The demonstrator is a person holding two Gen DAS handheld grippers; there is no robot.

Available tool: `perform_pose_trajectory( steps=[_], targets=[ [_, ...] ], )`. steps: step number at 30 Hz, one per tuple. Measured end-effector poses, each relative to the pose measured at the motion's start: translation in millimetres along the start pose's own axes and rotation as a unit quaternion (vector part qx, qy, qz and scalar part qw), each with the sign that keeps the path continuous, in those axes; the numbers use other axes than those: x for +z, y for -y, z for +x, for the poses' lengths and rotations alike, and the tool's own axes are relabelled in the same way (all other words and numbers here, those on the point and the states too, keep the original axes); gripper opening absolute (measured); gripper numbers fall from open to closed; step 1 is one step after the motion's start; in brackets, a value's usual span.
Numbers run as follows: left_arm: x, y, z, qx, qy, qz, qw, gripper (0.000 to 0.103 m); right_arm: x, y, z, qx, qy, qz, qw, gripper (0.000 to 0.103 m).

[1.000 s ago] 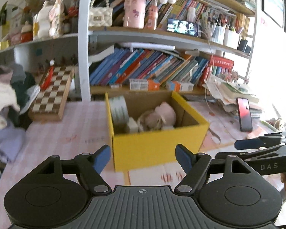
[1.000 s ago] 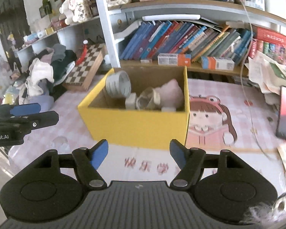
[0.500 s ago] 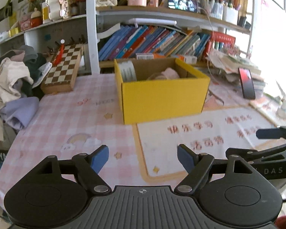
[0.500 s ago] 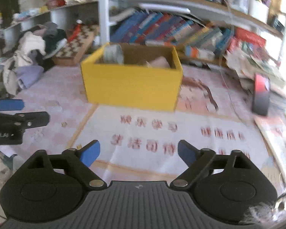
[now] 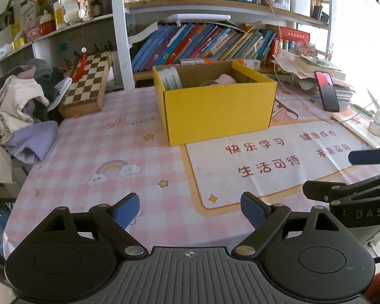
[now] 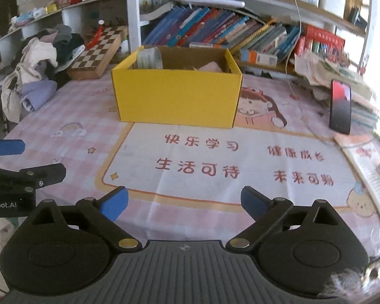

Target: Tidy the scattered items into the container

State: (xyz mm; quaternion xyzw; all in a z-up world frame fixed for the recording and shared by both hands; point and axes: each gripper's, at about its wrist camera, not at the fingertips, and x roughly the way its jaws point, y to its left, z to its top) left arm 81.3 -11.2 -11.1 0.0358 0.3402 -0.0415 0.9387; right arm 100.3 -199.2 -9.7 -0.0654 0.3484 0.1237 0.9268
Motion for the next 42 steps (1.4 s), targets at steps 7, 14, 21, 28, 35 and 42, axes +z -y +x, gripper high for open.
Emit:
perform_pose_trajectory(
  steps=[7,14,21,28,35,42],
  targets=[
    [-7.2,-5.0,-4.1,0.007,-0.008,-0.011,0.9999,0.091,-1.9,-8.3,-2.8,0.006,-0.003,-0.015,1.000,0.099],
    [-11.2,-8.9,-9.8,0.009,-0.004,-0.021,0.9997,0.098,-2.1,-15.5,-1.8,0.016,-0.008,-0.027,0.999,0.099],
    [-12.3,-10.1,-12.0,0.007,-0.001,-0.026,0.9996,0.103,-2.5,-19.8,-0.2,0.021,-0.012,-0.035,0.999,0.100],
    [-13.6,-9.5,-10.5,0.011,-0.010,-0.026,0.9995,0.103,-3.9,-20.5,1.0,0.020,-0.015,-0.038,0.999,0.100],
    [-14.9,-8.7,-10.7,0.012,-0.013,-0.026,0.9995,0.103,-5.4,-19.6,0.5,0.018,-0.016,-0.037,0.999,0.100],
    [-14.8,-8.2,-9.7,0.010,-0.017,-0.027,0.9994,0.103,-6.3,-17.7,0.0,0.017,-0.017,-0.036,0.999,0.100]
  ],
)
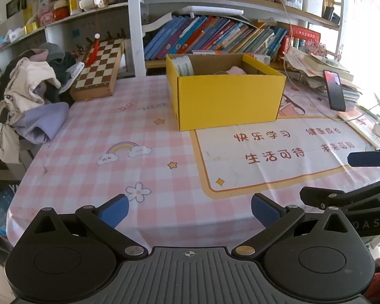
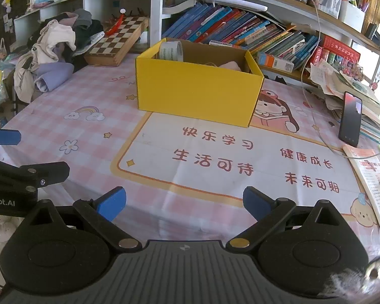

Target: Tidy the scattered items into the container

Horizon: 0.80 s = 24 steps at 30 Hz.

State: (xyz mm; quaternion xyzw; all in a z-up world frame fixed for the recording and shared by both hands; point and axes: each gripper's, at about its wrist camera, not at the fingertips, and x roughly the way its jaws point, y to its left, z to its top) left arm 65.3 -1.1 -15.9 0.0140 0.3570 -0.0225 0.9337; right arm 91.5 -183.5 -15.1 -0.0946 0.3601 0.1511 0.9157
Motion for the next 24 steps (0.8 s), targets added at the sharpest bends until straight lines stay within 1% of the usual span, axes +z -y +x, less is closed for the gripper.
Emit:
perform_pose_trajectory(
  steps=[24],
  targets=[
    [-0.9,2.2,1.3,0.003,-0.007,0.005,1.0000,0.103,-2.0,1.0,0.6,-0.004,-0.009,-0.001,1.000,0.100]
  ],
)
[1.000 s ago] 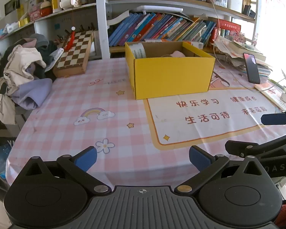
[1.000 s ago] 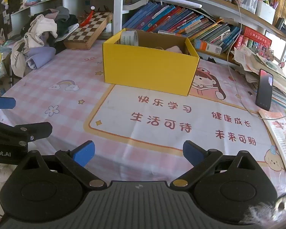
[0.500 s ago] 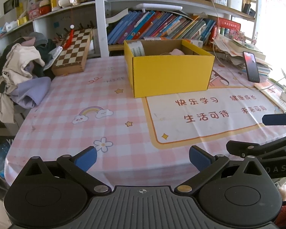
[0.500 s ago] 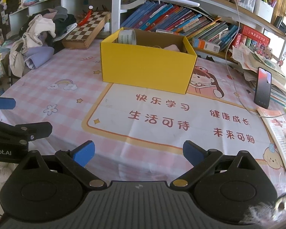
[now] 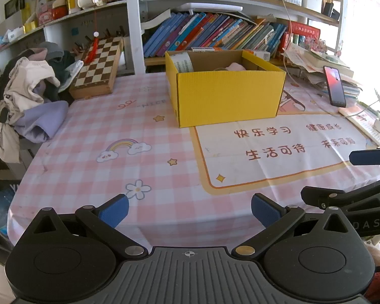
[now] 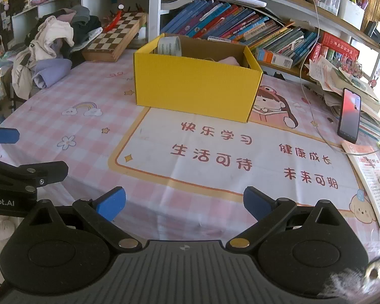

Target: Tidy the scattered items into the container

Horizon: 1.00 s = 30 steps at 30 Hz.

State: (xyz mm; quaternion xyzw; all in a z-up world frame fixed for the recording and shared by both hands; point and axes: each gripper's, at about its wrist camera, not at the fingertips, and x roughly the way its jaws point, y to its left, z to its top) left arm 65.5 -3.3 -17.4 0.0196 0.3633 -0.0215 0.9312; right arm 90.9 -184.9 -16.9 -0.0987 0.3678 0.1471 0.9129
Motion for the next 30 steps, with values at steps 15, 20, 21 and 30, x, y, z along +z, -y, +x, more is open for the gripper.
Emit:
perform_pose_trajectory(
  steps=[15,20,21,30],
  targets=[
    [0.8,1.0,-0.8,-0.005,0.002,0.004,1.0000,0.103,0.2,-0.9,1.2,-0.002,-0.004,0.000,1.000,0.100],
    [1.5,1.6,-0.3,-0.004,0.002,0.003,1.0000,0.103,0.6,0.0,1.4,-0.002,-0.005,-0.003,1.000,0.100],
    [1.7,1.9,-0.3,-0.004,0.002,0.004,1.0000,0.103,0.6,0.4,1.5,-0.002,-0.005,-0.003,1.000,0.100],
    [2.3,4.6,-1.4,0.003,0.002,0.004,1.0000,0.103,0.3,1.5,3.4,0.002,-0.006,-0.008,1.000,0.100]
  ],
)
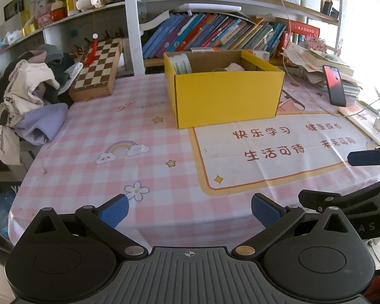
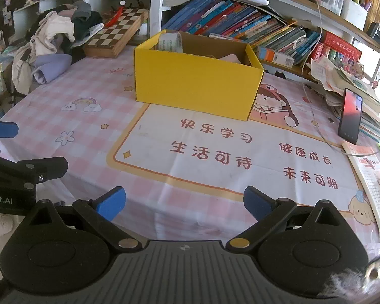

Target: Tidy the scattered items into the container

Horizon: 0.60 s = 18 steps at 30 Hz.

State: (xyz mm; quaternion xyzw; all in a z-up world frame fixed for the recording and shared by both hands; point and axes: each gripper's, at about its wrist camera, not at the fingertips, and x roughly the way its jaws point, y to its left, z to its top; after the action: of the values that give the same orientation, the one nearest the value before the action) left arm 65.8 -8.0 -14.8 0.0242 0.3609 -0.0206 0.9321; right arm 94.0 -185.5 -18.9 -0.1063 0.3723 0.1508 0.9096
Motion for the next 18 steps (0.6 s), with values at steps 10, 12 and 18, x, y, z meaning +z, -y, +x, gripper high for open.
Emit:
perform_pose_trajectory(
  steps=[10,12,18],
  targets=[
    [0.9,5.3,-0.7,-0.010,0.003,0.001,0.9999,0.103,-1.6,3.0,-0.1,0.002,0.000,0.000,1.000,0.101],
    [1.3,6.9,-0.3,-0.009,0.002,0.002,1.0000,0.103,-2.3,4.2,-0.6,0.002,0.001,0.002,1.000,0.101],
    [0.8,8.0,0.6,-0.013,-0.006,-0.005,0.9999,0.103,-4.6,6.3,-2.4,0.002,0.000,0.004,1.000,0.101]
  ],
)
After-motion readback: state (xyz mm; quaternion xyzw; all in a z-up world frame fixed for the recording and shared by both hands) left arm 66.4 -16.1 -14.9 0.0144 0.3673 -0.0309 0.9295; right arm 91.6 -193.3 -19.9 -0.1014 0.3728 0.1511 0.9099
